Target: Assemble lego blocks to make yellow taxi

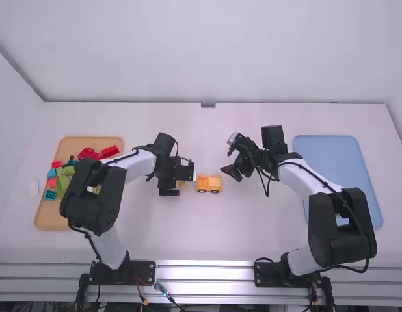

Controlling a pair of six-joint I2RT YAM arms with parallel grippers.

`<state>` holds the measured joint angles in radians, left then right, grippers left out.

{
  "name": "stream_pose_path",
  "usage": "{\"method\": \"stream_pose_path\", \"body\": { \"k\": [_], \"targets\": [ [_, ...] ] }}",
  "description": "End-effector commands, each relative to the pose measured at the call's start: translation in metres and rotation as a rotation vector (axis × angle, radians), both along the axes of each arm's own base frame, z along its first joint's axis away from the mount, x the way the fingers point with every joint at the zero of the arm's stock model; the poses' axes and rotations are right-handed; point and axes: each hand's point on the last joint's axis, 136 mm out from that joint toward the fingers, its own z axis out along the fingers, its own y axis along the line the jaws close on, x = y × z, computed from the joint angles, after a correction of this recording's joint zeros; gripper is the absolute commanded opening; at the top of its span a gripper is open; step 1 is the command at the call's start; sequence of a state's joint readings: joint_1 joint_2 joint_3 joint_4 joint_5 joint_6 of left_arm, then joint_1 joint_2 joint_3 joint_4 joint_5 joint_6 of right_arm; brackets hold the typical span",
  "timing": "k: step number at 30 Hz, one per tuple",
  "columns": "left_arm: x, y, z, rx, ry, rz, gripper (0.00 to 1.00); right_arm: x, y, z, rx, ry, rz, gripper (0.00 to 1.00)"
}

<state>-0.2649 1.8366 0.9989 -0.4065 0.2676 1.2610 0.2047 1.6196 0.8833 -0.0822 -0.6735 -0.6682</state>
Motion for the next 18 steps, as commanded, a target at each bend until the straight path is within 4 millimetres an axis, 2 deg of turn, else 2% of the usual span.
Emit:
{"method": "stream_pose_path", "body": {
  "k": [1,7,10,18],
  "targets": [
    [0.000,-0.001,-0.001,-0.031,-0.002,-0.054,0.99,0.002,0.000,0.005,0.001,-0.021,0.011,0.99],
    [-0.010,-0.025,0.024,-0.360,-0.026,-0.222,0.99,-0.001,0.000,0.003,0.002,-0.008,0.014,0.99],
    [-0.015,-0.029,0.037,-0.541,-0.070,-0.263,0.99,-0.004,0.000,0.001,-0.003,0.004,0.022,0.99],
    [-0.010,-0.022,0.029,-0.680,-0.082,-0.124,0.99,-0.036,0.015,0.004,0.059,-0.055,0.249,0.99]
  ]
}}
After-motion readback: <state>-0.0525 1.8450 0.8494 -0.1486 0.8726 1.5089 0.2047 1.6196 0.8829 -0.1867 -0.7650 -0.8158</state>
